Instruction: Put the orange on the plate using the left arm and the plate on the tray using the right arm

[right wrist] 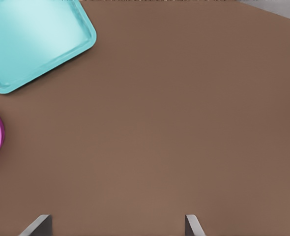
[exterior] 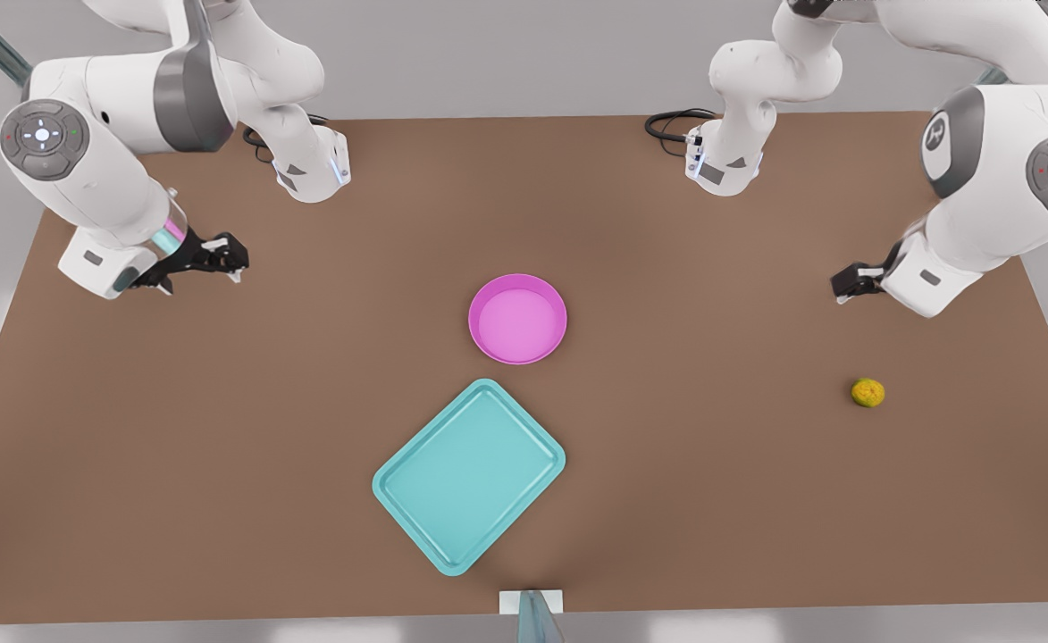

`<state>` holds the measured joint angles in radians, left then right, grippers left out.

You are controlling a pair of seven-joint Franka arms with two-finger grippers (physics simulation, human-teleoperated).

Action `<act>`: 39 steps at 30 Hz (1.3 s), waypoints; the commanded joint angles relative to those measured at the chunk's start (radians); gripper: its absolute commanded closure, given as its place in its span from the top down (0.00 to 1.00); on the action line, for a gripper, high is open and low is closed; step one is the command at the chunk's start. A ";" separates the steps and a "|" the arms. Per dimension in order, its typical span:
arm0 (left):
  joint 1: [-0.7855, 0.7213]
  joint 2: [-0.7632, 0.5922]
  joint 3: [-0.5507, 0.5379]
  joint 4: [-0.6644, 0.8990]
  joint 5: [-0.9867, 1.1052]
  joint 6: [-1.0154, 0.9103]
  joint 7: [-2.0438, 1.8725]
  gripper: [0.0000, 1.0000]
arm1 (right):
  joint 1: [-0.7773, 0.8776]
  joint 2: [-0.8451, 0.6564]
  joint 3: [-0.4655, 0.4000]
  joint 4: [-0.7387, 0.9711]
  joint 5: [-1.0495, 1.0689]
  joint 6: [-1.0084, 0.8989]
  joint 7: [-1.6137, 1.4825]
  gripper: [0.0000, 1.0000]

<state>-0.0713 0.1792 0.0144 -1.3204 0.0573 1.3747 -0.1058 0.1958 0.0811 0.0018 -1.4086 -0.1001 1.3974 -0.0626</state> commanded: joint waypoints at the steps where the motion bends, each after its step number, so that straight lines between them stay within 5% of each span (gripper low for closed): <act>1: 0.008 0.006 0.001 0.010 -0.004 -0.051 -0.040 1.00 | -0.003 0.002 0.000 -0.001 0.000 0.025 -0.009 1.00; 4: 0.011 0.054 0.012 -0.037 0.007 -0.016 -0.066 1.00 | -0.003 0.002 0.000 -0.003 0.000 0.025 -0.011 1.00; 8: 0.145 0.325 0.021 -0.046 0.009 0.402 0.225 1.00 | -0.003 0.008 0.000 -0.003 0.000 0.025 -0.011 1.00; 12: 0.176 0.350 0.052 -0.238 0.012 0.656 0.535 1.00 | -0.003 0.012 0.000 -0.001 0.000 0.025 -0.011 1.00; 39: 0.328 0.556 0.056 -0.313 0.001 0.816 0.591 1.00 | 0.002 0.037 0.007 -0.007 0.002 0.023 -0.008 1.00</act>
<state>0.2562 0.7334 0.0705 -1.6341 0.0604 2.1772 0.3928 0.1969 0.1189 0.0094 -1.4163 -0.0994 1.4209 -0.0704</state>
